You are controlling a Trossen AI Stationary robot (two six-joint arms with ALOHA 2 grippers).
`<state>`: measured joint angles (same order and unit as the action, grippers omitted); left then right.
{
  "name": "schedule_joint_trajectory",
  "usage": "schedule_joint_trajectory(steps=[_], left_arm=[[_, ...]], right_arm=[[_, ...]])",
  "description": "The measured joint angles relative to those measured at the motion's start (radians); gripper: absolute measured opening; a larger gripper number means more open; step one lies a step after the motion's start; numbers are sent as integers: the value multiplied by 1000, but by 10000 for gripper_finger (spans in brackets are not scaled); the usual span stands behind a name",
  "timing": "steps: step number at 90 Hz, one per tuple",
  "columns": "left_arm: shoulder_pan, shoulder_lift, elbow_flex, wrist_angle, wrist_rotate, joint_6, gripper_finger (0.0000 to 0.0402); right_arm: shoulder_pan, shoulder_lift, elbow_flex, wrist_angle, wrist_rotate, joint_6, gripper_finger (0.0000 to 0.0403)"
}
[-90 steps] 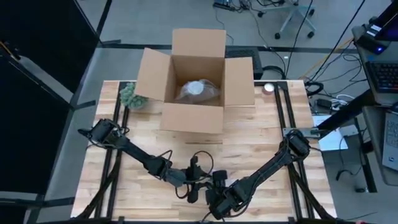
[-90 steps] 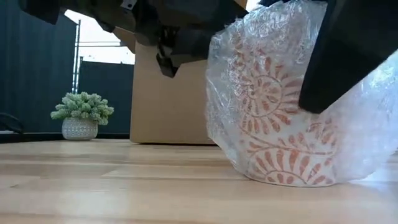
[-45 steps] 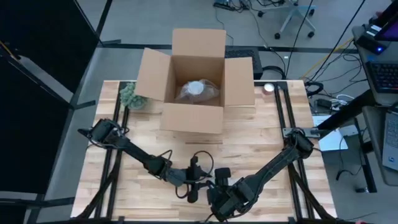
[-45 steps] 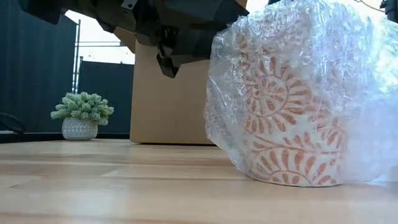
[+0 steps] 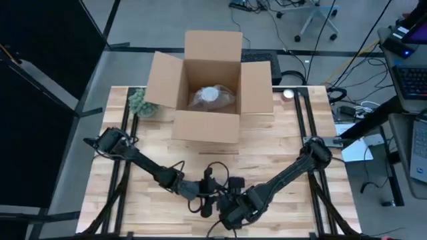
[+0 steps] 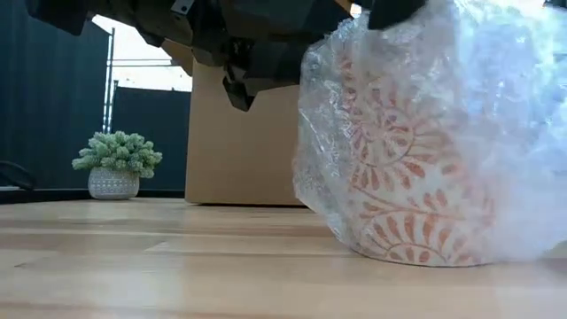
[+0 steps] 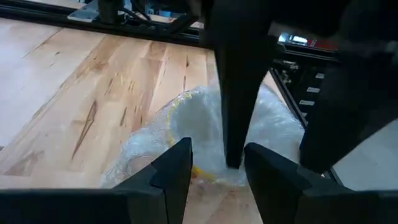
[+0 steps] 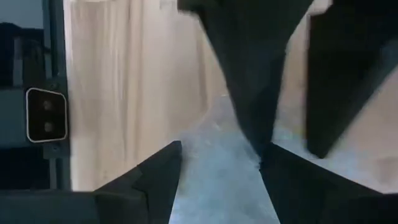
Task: Wrap mug
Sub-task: Put the wrapped mug into the box
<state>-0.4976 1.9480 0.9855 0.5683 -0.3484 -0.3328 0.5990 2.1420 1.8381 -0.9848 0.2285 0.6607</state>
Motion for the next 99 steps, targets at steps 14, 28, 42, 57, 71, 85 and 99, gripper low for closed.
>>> schedule_joint_trajectory(steps=[14,28,42,57,71,85,99], left_arm=[[0,0,0,3,1,-1,138],[0,0,0,4,3,-2,138],[0,0,0,5,4,-2,138],[-2,-10,0,5,3,-1,138],[-10,-50,-4,-37,7,2,138],[-22,-110,-6,-147,13,-7,138],[-44,-162,-5,-270,12,-54,138]], right_arm=[[1,9,-38,49,-13,37,199],[-2,7,-97,107,-12,59,199],[-4,5,-176,199,-14,73,199],[-4,3,-214,247,-12,63,199],[-9,3,-216,248,-21,51,187],[-12,3,-218,245,-65,42,129],[-11,3,-218,244,-77,23,49]])
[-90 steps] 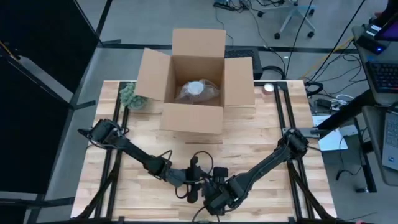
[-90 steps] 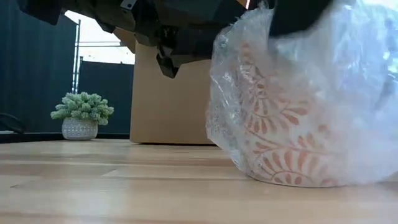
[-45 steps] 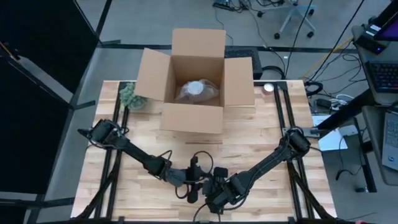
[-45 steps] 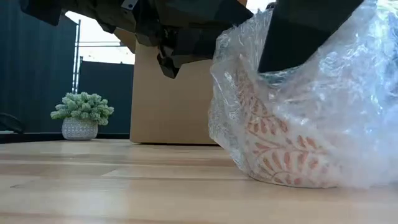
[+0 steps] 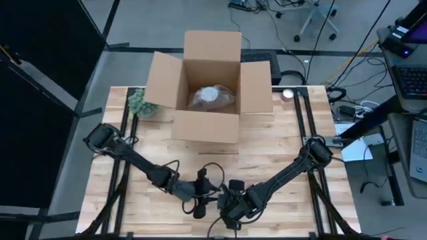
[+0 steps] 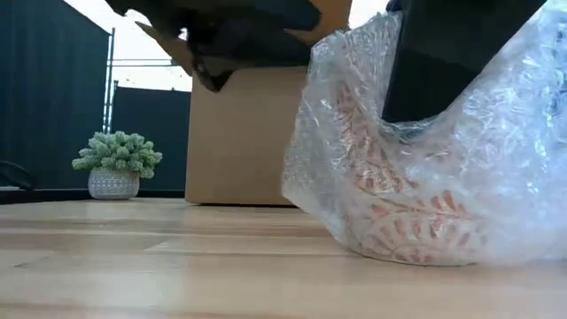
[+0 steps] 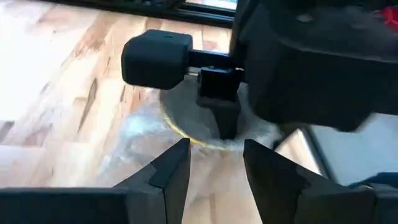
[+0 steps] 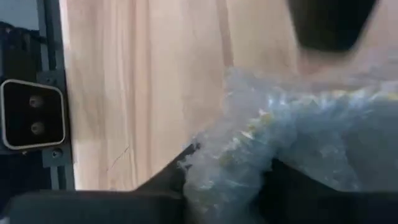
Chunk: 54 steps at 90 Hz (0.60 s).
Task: Wrap mug
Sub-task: Put the wrapped mug into the box
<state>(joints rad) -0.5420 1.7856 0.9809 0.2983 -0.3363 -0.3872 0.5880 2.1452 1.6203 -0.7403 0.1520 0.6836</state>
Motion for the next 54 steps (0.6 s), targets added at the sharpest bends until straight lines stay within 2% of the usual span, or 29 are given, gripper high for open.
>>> schedule_joint_trajectory(steps=[24,39,54], left_arm=[[-62,-60,1,-181,-7,-75,138],[-103,-86,2,-215,-10,-98,138],[-128,-95,2,-217,-23,-75,138]], right_arm=[[24,-7,37,-60,5,-48,40],[39,-26,144,-187,-34,-94,33],[48,-108,307,-267,20,-219,33]])
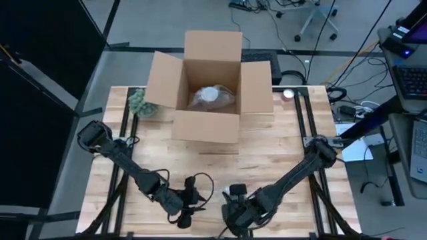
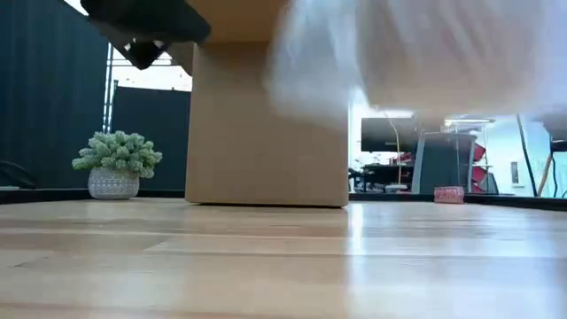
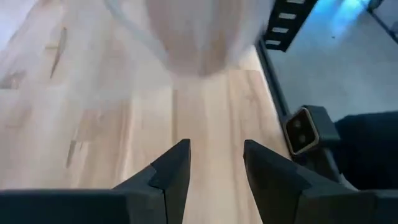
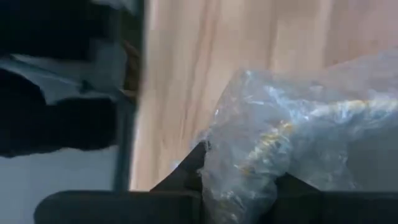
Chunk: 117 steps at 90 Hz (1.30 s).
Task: Wrap mug
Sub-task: Put the wrapped mug into the box
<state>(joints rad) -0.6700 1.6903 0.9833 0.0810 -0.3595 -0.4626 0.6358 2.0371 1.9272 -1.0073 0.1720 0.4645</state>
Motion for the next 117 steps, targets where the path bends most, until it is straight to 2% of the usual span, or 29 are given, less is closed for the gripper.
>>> schedule_joint_trajectory(steps=[7,27,44,57,84,117], left_arm=[[-4,-11,0,-18,-7,1,138],[-25,-55,0,-47,-40,14,138],[-31,-92,1,-84,-64,32,138],[-31,-122,2,-131,-80,34,138],[-28,-212,2,-251,-186,59,138],[16,-224,2,-281,-207,104,138]], right_arm=[[-7,-13,67,-15,20,-55,33],[-33,-53,291,-16,162,-296,33],[-101,-40,423,-7,163,-493,33],[-201,-81,418,29,166,-582,32],[-387,-98,416,-136,115,-602,32],[-605,-98,416,21,111,-746,32]])
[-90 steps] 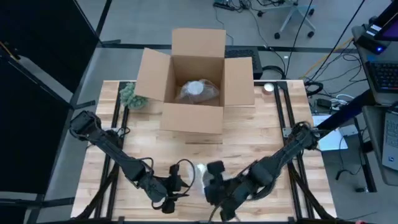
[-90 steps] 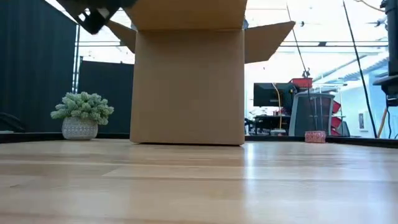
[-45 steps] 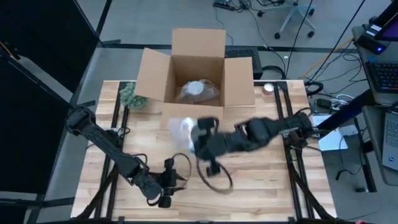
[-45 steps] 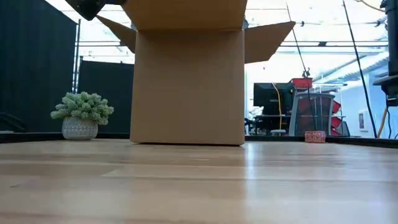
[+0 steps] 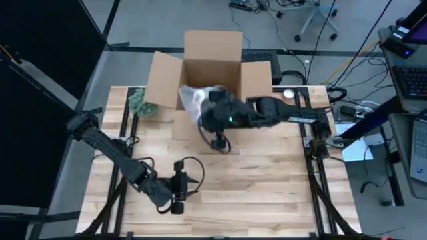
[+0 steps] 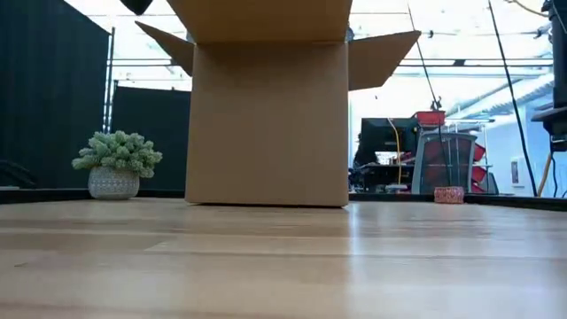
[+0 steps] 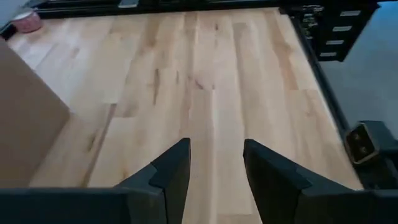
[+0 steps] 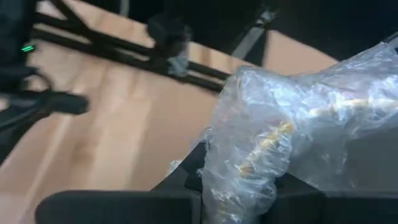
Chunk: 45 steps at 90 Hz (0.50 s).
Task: Wrap mug
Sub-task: Put the wrapped mug into the box
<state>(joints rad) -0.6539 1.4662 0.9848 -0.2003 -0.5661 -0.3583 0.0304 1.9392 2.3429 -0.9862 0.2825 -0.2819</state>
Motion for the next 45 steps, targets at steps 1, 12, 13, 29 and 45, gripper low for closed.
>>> schedule_joint_trajectory(steps=[1,12,13,29,45], left_arm=[[2,0,0,-4,0,0,138],[24,0,0,-44,0,25,138],[27,0,0,-49,0,27,138],[67,0,-26,-73,0,61,138],[87,1,-58,-77,20,79,138]], right_arm=[[-9,0,0,1,0,0,32],[-109,18,-5,29,13,21,32],[-118,22,-7,34,15,24,32],[-247,100,-44,89,-19,74,32],[-356,193,-43,122,-145,182,32]])
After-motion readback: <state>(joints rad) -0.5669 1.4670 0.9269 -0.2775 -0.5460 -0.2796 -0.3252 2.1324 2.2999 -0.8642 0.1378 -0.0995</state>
